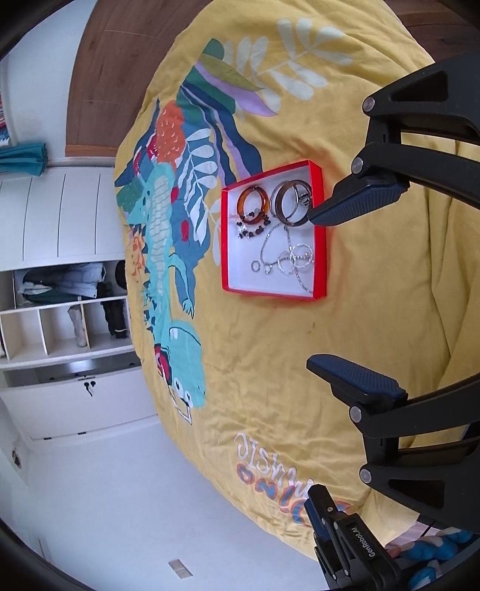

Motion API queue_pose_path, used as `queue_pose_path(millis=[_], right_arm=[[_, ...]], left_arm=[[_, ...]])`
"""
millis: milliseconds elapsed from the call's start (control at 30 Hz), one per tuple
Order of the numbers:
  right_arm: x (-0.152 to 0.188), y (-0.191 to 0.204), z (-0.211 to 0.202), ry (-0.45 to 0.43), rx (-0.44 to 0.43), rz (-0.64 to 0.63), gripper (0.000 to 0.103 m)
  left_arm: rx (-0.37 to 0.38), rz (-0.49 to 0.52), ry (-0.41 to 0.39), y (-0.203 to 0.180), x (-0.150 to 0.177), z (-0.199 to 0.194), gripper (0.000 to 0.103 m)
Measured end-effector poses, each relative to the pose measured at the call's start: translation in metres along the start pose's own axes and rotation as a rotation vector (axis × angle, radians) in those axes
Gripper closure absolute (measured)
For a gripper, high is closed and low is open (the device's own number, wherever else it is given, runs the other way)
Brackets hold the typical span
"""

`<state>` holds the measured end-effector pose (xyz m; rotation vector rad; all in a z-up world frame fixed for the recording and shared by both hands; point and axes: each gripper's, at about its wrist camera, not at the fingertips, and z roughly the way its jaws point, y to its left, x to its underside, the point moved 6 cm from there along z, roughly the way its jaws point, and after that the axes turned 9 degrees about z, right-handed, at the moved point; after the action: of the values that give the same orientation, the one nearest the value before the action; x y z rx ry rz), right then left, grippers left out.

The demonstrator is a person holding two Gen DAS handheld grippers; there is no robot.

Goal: Organize jewelry

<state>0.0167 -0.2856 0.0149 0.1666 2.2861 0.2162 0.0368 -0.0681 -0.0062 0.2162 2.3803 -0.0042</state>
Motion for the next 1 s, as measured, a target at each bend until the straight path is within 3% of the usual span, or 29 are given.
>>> queue_pose_path(millis=[33, 100, 633, 1000], right_arm=[[0.003, 0.003, -0.003, 0.001, -0.004, -0.004, 0.030], [0.008, 0.009, -0.008, -0.001, -0.008, -0.015, 0.029], [0.033, 0.036, -0.074, -0.094, -0.033, -0.083, 0.019], [0.034, 0.041, -0.084, -0.117, -0.033, -0.090, 0.015]], left_arm=[[-0.003, -0.006, -0.005, 0.002, 0.001, -0.003, 0.068], [-0.015, -0.009, -0.022, 0.006, 0.006, -0.013, 0.066], [-0.076, -0.011, -0.117, 0.015, 0.031, -0.077, 0.065], [-0.086, -0.016, -0.151, 0.022, 0.030, -0.093, 0.065]])
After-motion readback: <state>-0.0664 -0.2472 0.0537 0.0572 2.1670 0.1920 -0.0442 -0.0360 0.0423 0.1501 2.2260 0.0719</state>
